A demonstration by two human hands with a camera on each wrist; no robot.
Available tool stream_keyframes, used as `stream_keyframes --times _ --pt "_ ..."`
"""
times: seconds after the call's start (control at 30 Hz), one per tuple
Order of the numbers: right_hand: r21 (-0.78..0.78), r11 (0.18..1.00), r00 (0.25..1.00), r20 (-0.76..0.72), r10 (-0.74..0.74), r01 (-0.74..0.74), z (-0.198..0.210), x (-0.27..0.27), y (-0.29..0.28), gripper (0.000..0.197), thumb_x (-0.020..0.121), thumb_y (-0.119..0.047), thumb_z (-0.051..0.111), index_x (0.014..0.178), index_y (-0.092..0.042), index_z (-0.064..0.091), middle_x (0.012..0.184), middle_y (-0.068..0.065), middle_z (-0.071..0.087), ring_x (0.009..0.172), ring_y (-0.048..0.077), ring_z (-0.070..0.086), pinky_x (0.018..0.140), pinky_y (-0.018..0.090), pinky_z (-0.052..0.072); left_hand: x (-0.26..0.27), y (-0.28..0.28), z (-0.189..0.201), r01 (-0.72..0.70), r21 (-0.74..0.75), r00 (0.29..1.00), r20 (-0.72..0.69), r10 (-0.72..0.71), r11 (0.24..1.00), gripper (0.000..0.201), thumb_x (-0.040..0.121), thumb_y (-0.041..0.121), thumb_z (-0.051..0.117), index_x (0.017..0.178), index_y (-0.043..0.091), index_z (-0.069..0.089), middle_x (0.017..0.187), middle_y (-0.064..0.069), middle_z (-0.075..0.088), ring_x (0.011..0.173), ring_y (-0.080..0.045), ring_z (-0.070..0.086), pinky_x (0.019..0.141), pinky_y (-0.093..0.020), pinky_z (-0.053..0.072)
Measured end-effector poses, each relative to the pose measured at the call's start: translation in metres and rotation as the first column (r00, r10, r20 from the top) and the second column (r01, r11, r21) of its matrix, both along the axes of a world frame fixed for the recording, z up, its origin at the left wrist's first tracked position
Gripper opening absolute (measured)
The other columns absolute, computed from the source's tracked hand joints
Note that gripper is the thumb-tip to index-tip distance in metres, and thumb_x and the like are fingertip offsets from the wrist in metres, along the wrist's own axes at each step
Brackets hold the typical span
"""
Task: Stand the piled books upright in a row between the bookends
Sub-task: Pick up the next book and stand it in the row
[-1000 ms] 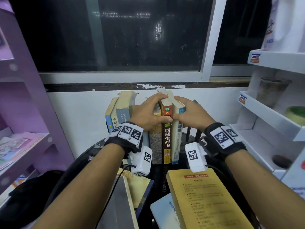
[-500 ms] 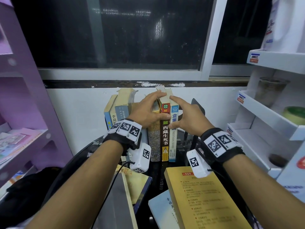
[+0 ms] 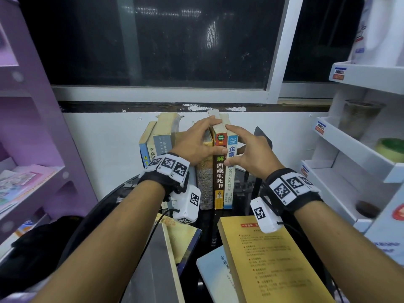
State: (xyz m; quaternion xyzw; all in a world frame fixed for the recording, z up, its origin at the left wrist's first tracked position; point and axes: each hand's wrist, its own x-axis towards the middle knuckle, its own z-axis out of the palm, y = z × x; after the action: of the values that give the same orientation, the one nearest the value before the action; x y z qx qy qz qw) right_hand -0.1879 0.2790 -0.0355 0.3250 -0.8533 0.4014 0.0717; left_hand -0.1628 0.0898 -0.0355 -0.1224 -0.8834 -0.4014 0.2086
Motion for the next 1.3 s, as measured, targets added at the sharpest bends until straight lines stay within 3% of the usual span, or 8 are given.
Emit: stream_keyframes --times 0.3,0.5,0.7,0.8,0.93,1.13,1.23,1.3 --pt "-0.018 1.0 1.0 0.022 -0.018 0.019 -0.01 0.003 0.006 0.088 0.075 -0.014 0.082 0.143 -0.041 0.032 0.115 -0.001 0.06 0.088 0.004 0.063 0.061 0.01 0.051 0.009 0.007 0.001 -0.06 -0.056 0.998 -0.031 0.058 0.997 0.079 0.072 0.041 0.08 0.14 0.027 0.043 0.153 0.002 0.035 0.136 -0.016 0.038 0.111 -0.045 0.036" --pt "0.044 0.998 0.998 0.041 -0.052 0.051 -0.006 0.012 0.004 0.092 0.081 -0.014 0.077 0.15 -0.033 0.019 0.125 0.002 0.058 0.091 0.012 0.064 0.074 0.028 0.056 0.02 0.012 -0.001 -0.019 0.035 1.0 0.021 0.018 0.999 0.086 0.059 0.061 0.072 0.136 0.035 0.045 0.148 0.003 0.041 0.133 -0.016 0.043 0.106 -0.048 0.042" --pt "0.062 0.996 0.995 0.072 -0.064 0.06 -0.002 0.028 0.007 0.091 0.085 -0.015 0.072 0.152 -0.028 0.013 0.129 0.003 0.059 0.089 0.012 0.063 0.073 0.027 0.054 0.042 0.01 -0.003 -0.037 0.068 0.999 -0.017 0.038 0.997 0.067 0.074 0.03 0.077 0.134 0.031 0.048 0.137 0.003 0.049 0.124 -0.018 0.051 0.102 -0.049 0.045" --pt "0.057 0.997 0.995 0.076 -0.06 0.056 0.004 0.043 0.011 0.088 0.086 -0.014 0.07 0.152 -0.027 0.014 0.134 0.003 0.056 0.084 0.008 0.059 0.072 0.022 0.051 0.056 0.012 -0.004 -0.038 0.06 0.998 -0.04 0.04 0.997 0.063 0.073 0.032 0.075 0.131 0.028 0.05 0.137 0.003 0.048 0.125 -0.017 0.05 0.104 -0.049 0.044" --pt "0.021 0.997 0.995 0.068 -0.07 0.069 0.008 0.063 0.017 0.079 0.089 -0.014 0.067 0.15 -0.027 0.019 0.137 0.003 0.054 0.094 0.008 0.053 0.079 0.027 0.049 0.077 0.012 -0.008 -0.084 0.058 0.995 -0.048 0.087 0.995 0.055 0.072 0.035 0.071 0.124 0.034 0.053 0.142 0.004 0.044 0.132 -0.016 0.044 0.107 -0.05 0.039" --pt "-0.095 0.955 0.947 -0.136 -0.291 0.28 -0.002 0.083 0.008 0.045 0.086 -0.021 0.067 0.127 -0.021 0.05 0.119 0.001 0.062 0.095 0.016 0.06 0.083 0.036 0.054 0.119 0.002 -0.012 -0.159 -0.005 0.986 -0.043 0.158 0.987 0.04 0.085 0.022 0.069 0.124 0.021 0.056 0.128 0.003 0.055 0.115 -0.013 0.052 0.1 -0.037 0.043" --pt "-0.075 0.964 0.955 -0.136 -0.262 0.254 -0.005 0.094 -0.004 0.038 0.085 -0.024 0.066 0.121 -0.021 0.055 0.115 -0.001 0.064 0.098 0.017 0.062 0.087 0.038 0.053 0.138 -0.012 -0.016 -0.202 -0.013 0.978 0.047 0.203 0.979 0.036 0.087 0.019 0.068 0.122 0.018 0.059 0.117 0.005 0.059 0.108 -0.011 0.055 0.094 -0.028 0.045" --pt "-0.009 0.979 0.972 -0.112 -0.206 0.206 -0.006 0.102 -0.015 0.037 0.086 -0.027 0.067 0.12 -0.02 0.057 0.117 -0.002 0.064 0.099 0.015 0.061 0.086 0.032 0.05 0.151 -0.025 -0.021 -0.233 -0.02 0.966 0.11 0.233 0.972 0.032 0.087 0.019 0.068 0.119 0.018 0.06 0.113 0.005 0.061 0.104 -0.011 0.056 0.093 -0.027 0.045"
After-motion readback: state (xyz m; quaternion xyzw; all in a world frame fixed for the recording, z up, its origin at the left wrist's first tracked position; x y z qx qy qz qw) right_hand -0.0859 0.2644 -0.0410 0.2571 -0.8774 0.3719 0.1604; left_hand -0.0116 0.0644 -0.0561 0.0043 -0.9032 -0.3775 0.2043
